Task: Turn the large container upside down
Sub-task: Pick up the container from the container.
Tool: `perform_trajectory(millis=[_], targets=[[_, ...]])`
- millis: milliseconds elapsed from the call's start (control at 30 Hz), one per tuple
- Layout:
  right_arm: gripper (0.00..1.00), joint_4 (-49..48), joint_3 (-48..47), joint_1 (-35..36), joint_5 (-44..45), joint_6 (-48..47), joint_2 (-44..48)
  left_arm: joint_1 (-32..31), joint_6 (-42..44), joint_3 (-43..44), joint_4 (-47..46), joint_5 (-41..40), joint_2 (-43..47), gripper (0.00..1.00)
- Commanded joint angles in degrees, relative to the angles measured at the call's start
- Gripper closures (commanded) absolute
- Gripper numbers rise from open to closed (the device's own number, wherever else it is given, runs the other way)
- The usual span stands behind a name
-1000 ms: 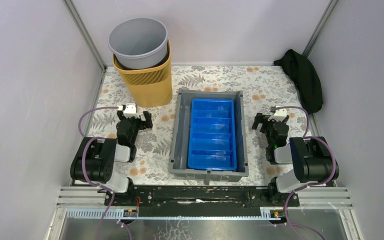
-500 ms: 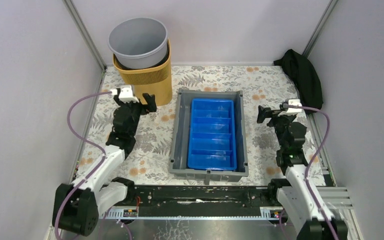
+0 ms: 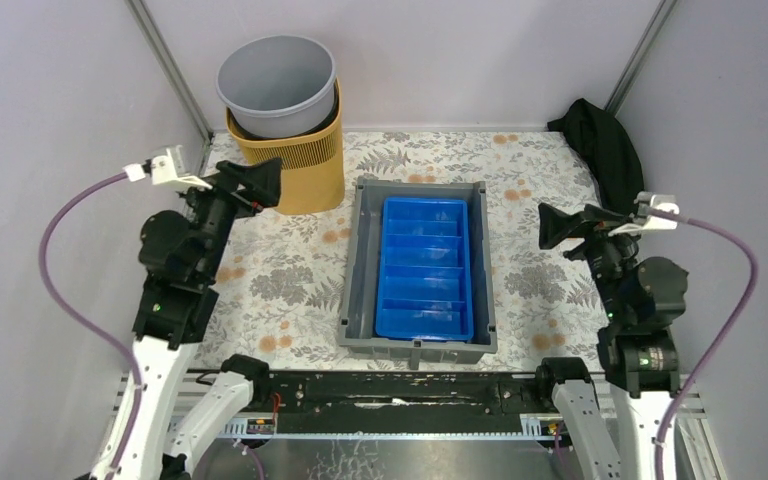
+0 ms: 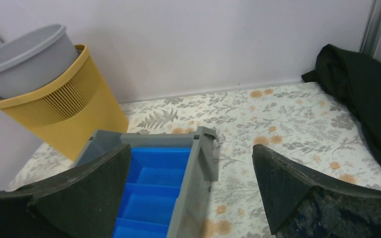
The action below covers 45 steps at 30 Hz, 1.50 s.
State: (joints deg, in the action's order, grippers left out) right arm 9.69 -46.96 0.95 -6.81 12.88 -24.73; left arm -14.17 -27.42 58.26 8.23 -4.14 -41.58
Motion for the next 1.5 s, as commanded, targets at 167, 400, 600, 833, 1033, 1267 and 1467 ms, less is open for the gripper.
perform_trajectory(millis=[167,400,600,833,1033,1267,1467], targets=[[0.01,26.40,-17.91,-0.25,-13.72,5.72,-8.18,-0.23,-5.62,6.68,15.09,14.68,5.50,0.00],[0.01,35.68,-19.33,-0.24,-9.85,10.34,-4.64,-0.24,-7.98,5.98,18.79,13.22,10.34,0.00],[0.01,38.45,-21.58,-0.20,-7.43,12.07,-2.42,-0.29,-11.08,7.82,25.57,5.92,12.19,0.00],[0.01,47.47,-29.05,-0.25,-5.18,13.28,-9.23,-0.24,-10.60,11.14,29.16,9.19,5.11,0.00],[0.01,53.40,-39.46,-0.25,11.85,24.25,-9.12,-0.24,-12.92,11.34,29.60,14.12,-0.36,0.00],[0.01,53.95,-38.66,-0.25,-6.36,19.30,-16.82,-0.20,-15.37,4.46,23.15,24.54,-3.01,0.00],[0.01,45.35,-32.67,-0.25,-17.26,17.55,-20.25,-0.24,-12.08,4.97,23.60,24.21,-3.14,0.00]])
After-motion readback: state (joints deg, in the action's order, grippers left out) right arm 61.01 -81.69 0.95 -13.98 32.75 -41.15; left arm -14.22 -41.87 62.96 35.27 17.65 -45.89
